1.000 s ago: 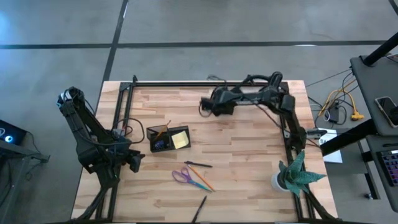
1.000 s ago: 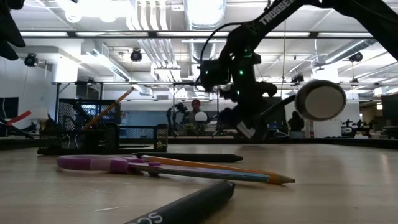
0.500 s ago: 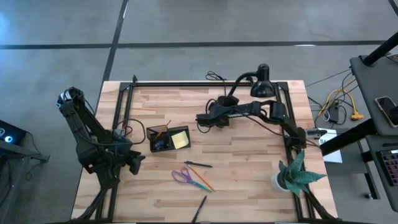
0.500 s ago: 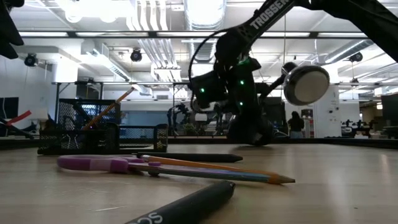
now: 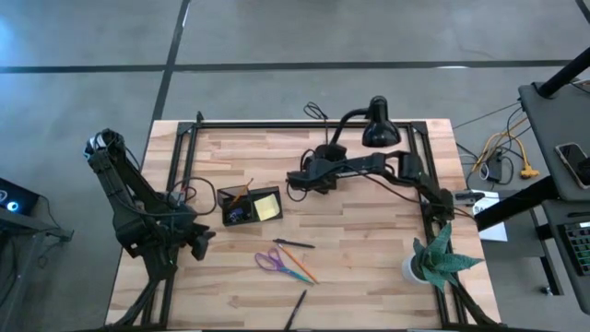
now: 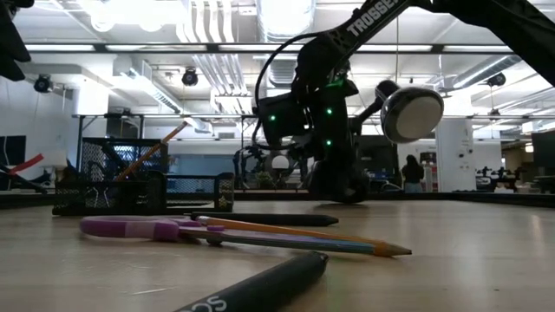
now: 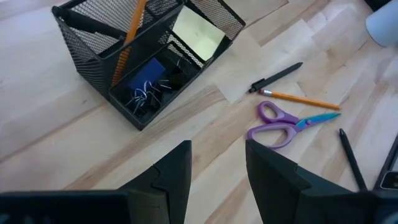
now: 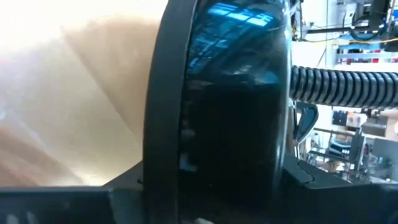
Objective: Pick and place office supplies into organizer
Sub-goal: Adjust the black lamp
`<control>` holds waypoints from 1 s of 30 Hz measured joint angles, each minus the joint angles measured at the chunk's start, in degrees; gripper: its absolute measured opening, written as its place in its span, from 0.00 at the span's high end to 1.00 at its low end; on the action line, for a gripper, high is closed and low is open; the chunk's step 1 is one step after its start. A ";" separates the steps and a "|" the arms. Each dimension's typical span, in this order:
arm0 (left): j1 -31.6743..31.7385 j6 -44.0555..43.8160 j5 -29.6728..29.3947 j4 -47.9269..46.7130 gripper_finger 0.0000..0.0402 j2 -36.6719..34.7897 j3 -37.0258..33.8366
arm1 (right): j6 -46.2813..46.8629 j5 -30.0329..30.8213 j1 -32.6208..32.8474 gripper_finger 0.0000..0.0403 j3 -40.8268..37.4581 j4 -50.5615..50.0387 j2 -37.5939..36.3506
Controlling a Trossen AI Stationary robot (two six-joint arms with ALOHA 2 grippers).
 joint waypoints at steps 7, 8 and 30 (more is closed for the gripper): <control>0.00 0.77 0.00 0.18 0.67 0.00 0.00 | 0.60 -2.50 2.38 0.50 0.02 -0.54 0.08; 0.00 1.36 0.00 0.28 0.67 0.00 0.00 | 0.35 -3.20 2.63 0.48 0.02 -0.60 0.08; 0.02 3.03 0.02 0.93 0.67 0.00 0.00 | -13.52 -17.36 7.71 0.32 3.58 -7.23 -0.81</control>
